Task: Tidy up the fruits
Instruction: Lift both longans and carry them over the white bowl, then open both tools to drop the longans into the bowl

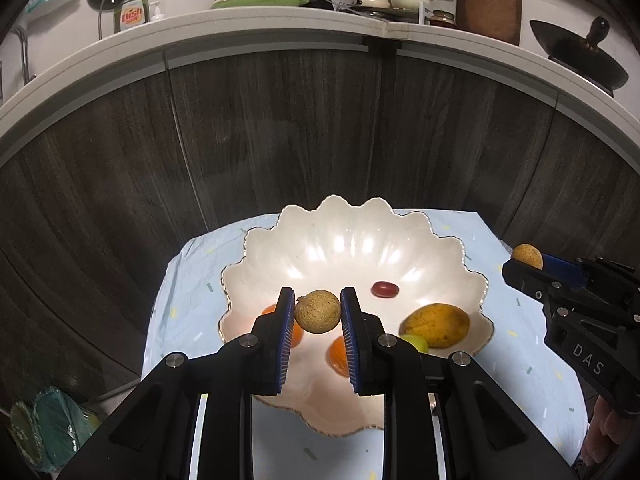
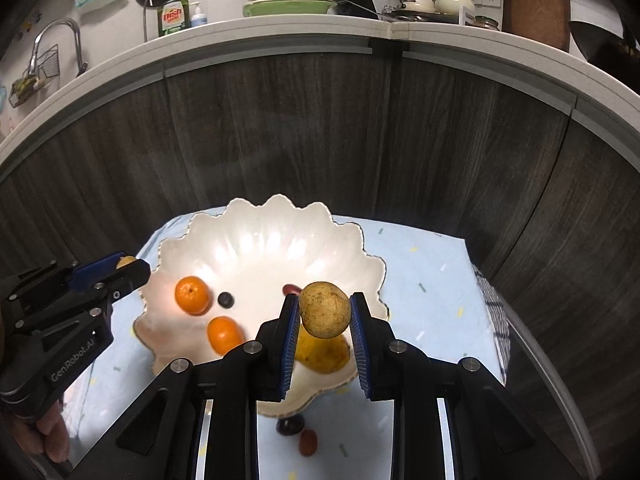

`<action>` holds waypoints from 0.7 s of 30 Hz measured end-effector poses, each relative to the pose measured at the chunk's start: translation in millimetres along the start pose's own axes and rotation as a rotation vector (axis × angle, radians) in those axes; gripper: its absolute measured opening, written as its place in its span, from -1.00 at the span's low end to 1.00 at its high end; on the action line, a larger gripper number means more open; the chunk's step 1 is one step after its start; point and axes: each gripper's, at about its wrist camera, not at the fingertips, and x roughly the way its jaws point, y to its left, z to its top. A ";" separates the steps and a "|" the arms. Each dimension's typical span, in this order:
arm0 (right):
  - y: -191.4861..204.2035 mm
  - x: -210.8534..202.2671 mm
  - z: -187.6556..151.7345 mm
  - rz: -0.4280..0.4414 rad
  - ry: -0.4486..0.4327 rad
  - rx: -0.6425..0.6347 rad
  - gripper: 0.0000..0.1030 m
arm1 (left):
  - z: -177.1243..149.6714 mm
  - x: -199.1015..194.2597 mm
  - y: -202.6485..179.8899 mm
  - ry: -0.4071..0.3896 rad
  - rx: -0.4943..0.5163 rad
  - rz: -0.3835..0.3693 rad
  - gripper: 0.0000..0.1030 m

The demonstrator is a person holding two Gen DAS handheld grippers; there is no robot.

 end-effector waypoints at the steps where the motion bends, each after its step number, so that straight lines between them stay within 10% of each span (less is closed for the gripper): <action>1: -0.6 3.3 1.9 -0.003 0.003 0.002 -0.48 | 1.0 2.8 0.7 0.003 -0.001 0.002 -0.54; 21: -13.4 58.5 21.3 -0.011 0.080 0.029 -0.48 | 31.8 63.7 2.6 0.031 0.035 0.002 -0.54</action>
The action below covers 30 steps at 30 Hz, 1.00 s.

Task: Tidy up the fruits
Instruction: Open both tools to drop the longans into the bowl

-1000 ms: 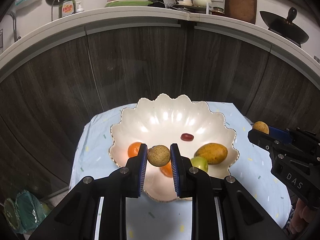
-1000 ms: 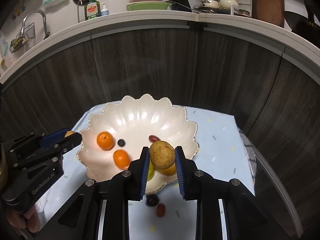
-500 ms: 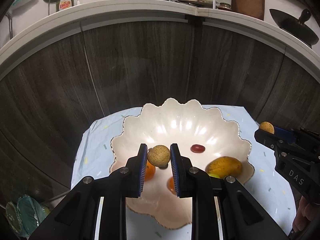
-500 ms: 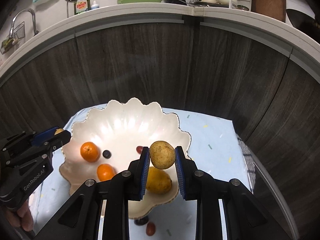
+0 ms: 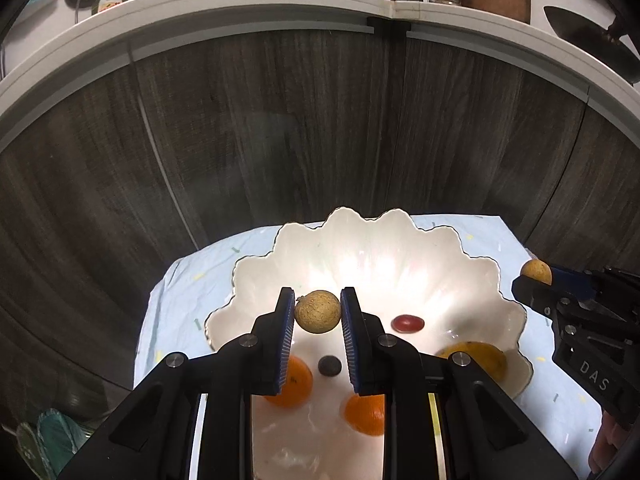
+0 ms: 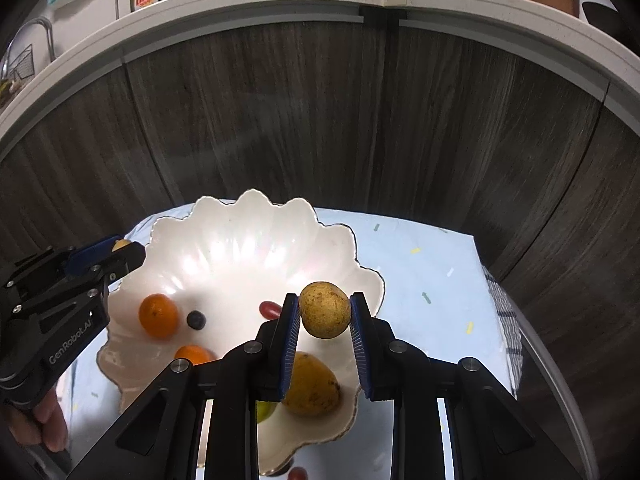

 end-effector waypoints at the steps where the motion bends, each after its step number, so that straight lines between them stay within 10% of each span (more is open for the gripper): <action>1: -0.6 2.0 0.5 0.000 0.004 0.001 -0.48 | 1.2 3.0 -0.4 0.002 -0.001 -0.003 -0.54; 11: -5.9 16.5 5.4 0.004 0.035 0.023 -0.48 | 4.2 26.5 -5.4 0.054 -0.010 -0.038 -0.51; 16: -7.5 21.9 6.1 0.009 0.063 0.030 -0.47 | 1.8 27.1 -6.8 0.050 -0.008 -0.031 -0.16; 30: -8.3 -3.4 5.8 -0.038 0.009 0.037 0.27 | 1.2 3.3 -6.5 0.030 -0.003 -0.003 0.47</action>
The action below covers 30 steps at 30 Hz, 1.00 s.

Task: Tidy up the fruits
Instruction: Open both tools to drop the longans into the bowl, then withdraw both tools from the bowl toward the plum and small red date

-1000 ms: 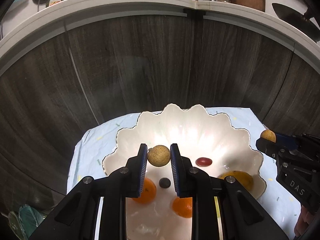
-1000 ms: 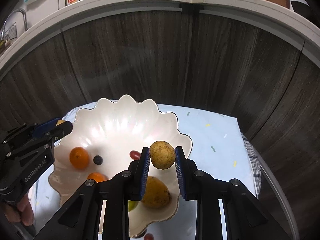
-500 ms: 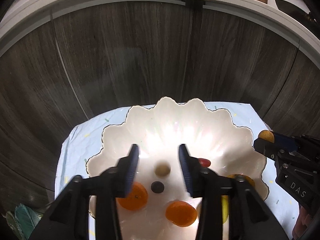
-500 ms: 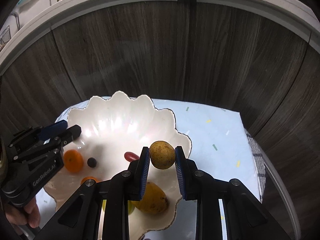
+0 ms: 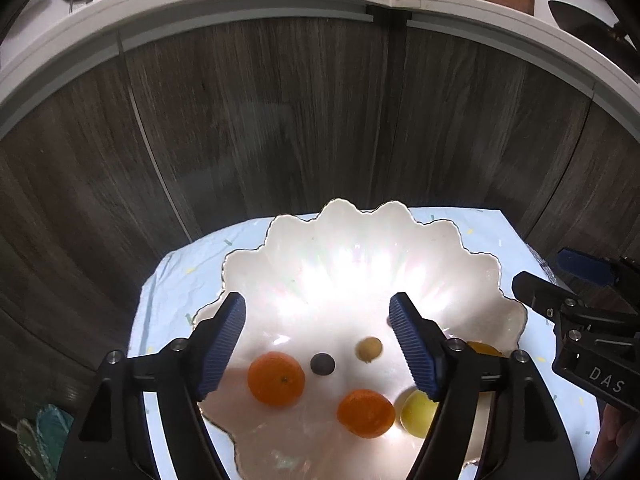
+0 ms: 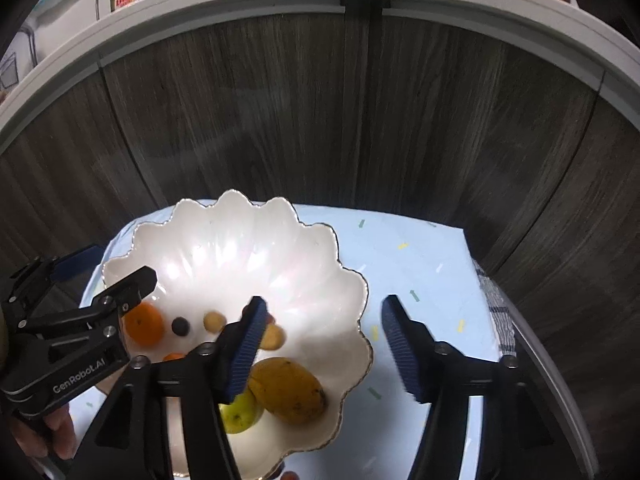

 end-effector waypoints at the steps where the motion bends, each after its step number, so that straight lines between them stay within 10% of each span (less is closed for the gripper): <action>1: -0.5 -3.0 -0.6 0.000 -0.005 0.002 0.28 | -0.6 -4.8 -0.8 -0.006 0.003 0.002 0.48; 30: -40.2 -97.5 -45.4 -0.036 -0.086 0.075 0.28 | -26.3 -95.4 -45.0 -0.083 0.055 -0.040 0.78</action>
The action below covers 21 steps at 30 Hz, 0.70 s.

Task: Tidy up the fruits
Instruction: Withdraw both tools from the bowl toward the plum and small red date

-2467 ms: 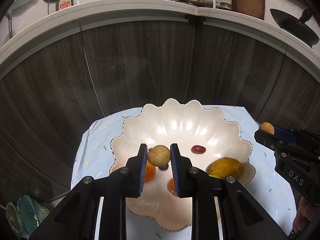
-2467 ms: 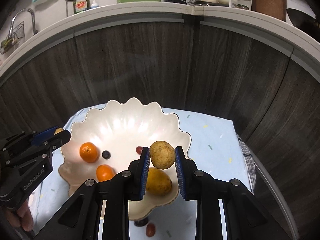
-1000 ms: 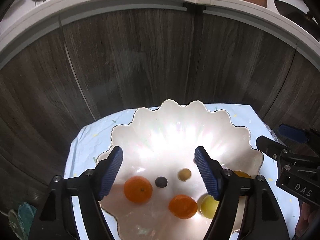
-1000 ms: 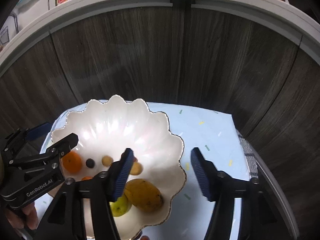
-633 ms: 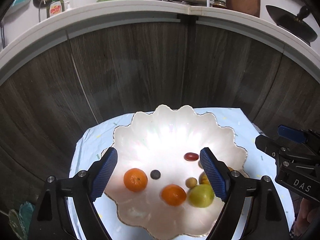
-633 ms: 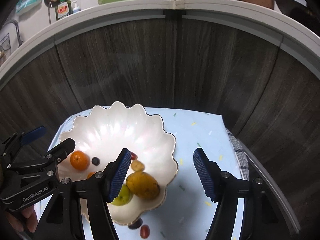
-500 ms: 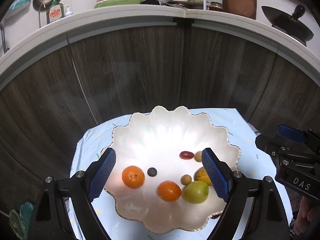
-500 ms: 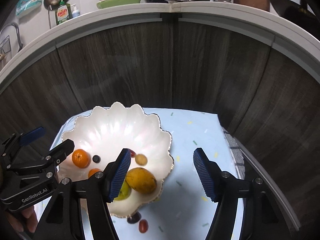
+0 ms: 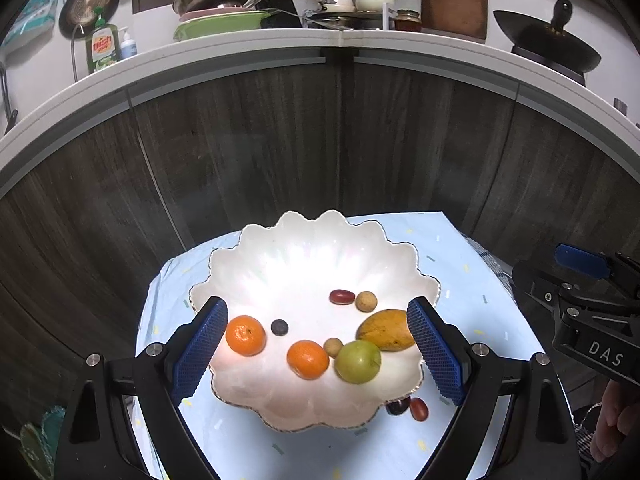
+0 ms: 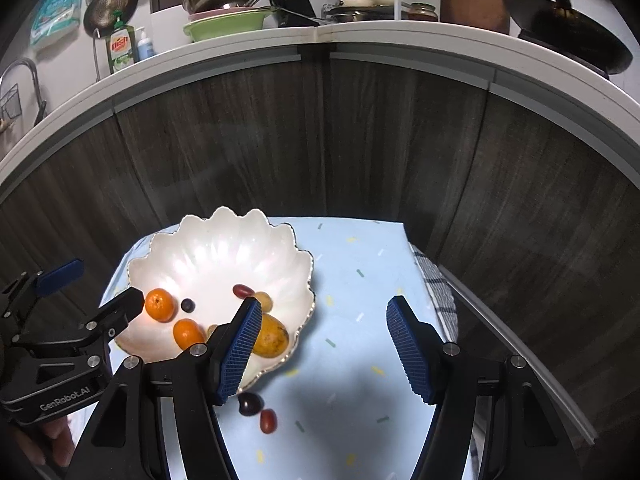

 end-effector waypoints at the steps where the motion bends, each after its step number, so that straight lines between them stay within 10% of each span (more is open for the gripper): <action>1: -1.3 -2.0 -1.4 -0.001 -0.001 0.001 0.28 | -0.8 -2.1 -1.4 -0.001 0.001 -0.001 0.78; 21: -16.9 -29.5 -41.3 -0.012 0.003 0.009 0.28 | -34.5 -31.3 -25.5 -0.005 0.040 -0.029 0.80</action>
